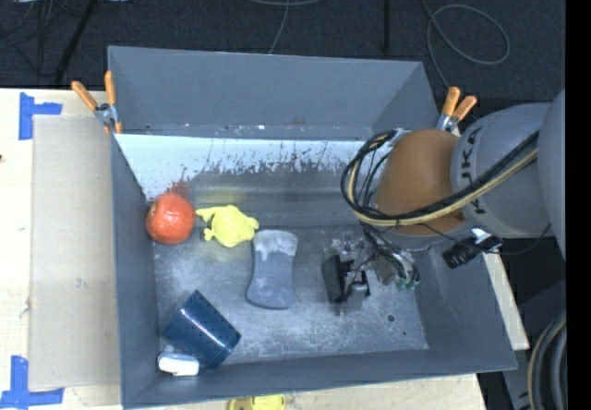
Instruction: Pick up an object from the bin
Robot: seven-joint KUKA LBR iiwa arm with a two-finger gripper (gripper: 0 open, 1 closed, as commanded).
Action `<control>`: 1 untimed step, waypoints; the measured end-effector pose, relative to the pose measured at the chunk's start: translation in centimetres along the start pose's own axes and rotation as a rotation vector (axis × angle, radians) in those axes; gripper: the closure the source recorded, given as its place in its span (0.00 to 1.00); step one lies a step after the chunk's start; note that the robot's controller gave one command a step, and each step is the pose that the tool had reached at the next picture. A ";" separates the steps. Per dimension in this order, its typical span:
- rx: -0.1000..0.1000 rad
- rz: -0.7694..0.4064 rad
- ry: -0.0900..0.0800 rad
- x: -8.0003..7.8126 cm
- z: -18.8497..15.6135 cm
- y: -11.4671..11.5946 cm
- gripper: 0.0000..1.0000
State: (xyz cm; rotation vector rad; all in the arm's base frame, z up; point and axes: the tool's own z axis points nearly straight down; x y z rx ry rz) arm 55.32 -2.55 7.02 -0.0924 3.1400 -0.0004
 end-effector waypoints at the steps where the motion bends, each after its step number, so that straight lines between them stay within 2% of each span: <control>1: 0.000 -0.001 0.000 0.0 0.0 0.0 1.00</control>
Offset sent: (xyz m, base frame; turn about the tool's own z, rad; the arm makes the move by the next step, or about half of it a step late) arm 0.0225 -0.0070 0.1227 -0.0755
